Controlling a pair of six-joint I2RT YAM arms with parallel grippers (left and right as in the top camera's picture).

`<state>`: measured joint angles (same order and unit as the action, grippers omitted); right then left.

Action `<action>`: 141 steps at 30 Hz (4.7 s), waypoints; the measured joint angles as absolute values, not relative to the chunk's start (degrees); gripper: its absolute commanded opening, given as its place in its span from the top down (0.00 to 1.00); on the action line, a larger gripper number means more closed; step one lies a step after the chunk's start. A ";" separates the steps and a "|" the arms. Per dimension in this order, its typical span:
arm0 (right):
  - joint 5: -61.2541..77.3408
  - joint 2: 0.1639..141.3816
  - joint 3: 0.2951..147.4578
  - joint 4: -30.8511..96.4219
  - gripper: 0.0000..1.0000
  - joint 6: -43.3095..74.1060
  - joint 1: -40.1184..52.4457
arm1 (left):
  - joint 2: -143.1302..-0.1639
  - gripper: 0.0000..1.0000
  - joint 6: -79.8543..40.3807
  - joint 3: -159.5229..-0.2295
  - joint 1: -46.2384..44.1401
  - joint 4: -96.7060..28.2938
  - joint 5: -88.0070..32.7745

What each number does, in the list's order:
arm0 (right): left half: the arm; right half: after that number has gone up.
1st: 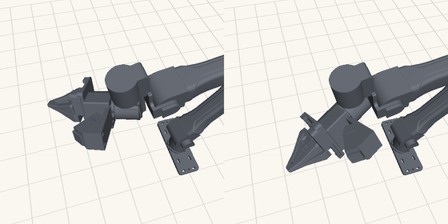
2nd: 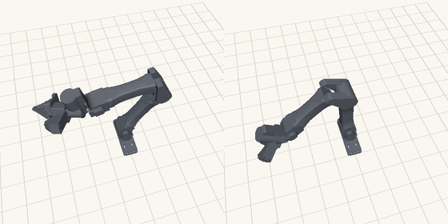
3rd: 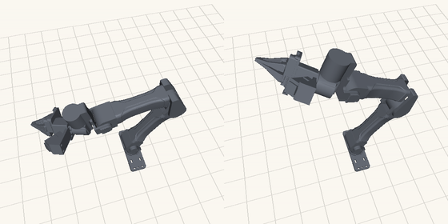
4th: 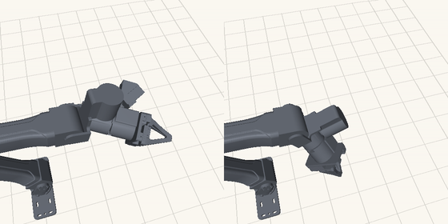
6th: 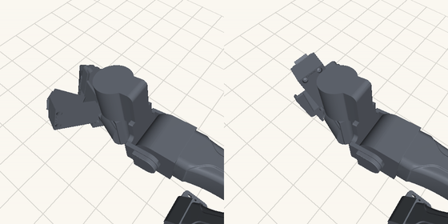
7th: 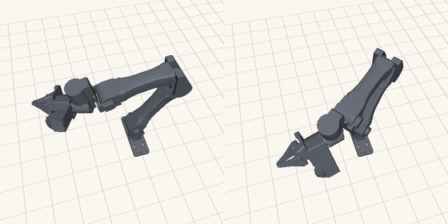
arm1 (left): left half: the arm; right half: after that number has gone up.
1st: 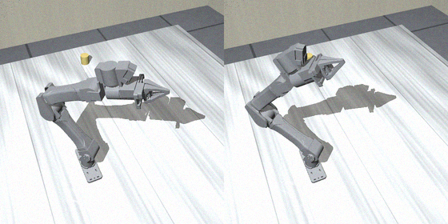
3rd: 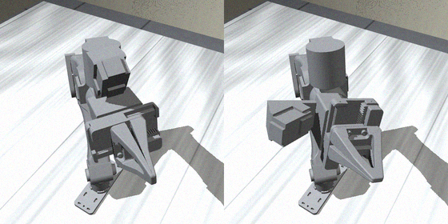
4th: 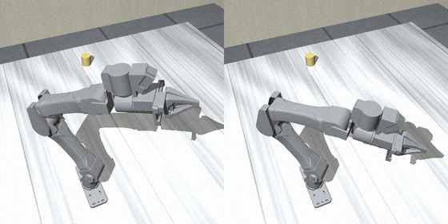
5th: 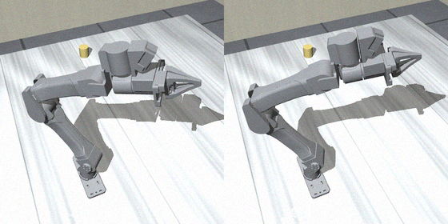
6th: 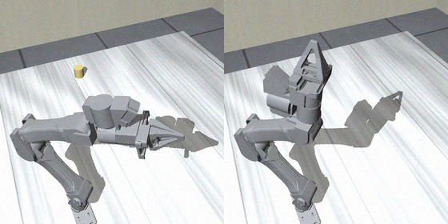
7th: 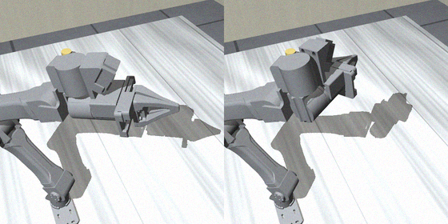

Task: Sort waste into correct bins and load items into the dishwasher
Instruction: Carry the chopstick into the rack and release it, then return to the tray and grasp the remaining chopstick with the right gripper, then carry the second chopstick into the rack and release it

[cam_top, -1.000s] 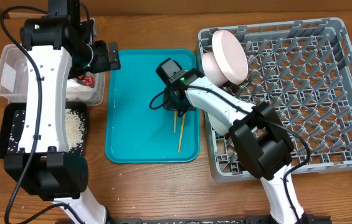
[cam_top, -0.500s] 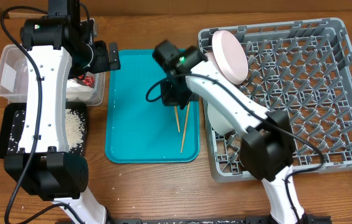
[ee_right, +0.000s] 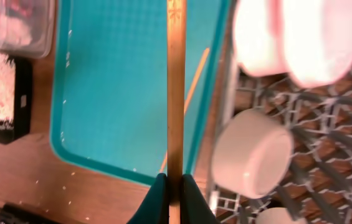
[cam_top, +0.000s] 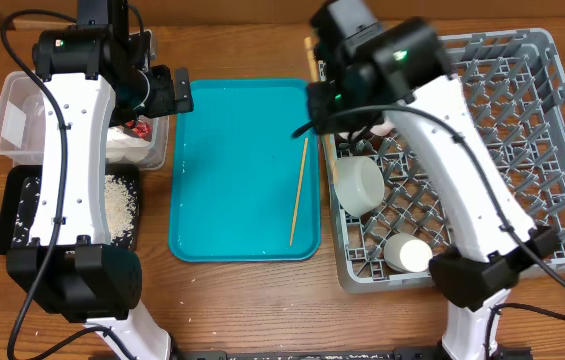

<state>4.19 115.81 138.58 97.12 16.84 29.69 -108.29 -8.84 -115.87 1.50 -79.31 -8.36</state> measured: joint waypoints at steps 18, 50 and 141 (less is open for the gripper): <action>3.18 112.25 113.54 91.74 0.95 2.74 10.50 | -108.29 0.00 -8.84 -115.87 1.50 -79.31 -8.36; 7.03 111.50 112.27 76.73 0.66 20.93 29.58 | -108.29 0.00 -8.84 -115.87 1.50 -79.31 -8.38; -11.38 116.38 117.12 91.15 0.92 14.85 15.99 | -108.29 0.00 -8.84 -115.87 1.50 -79.29 -8.36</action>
<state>-11.38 116.38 117.12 91.15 14.85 15.99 -108.29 -8.84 -115.87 1.50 -79.29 -8.36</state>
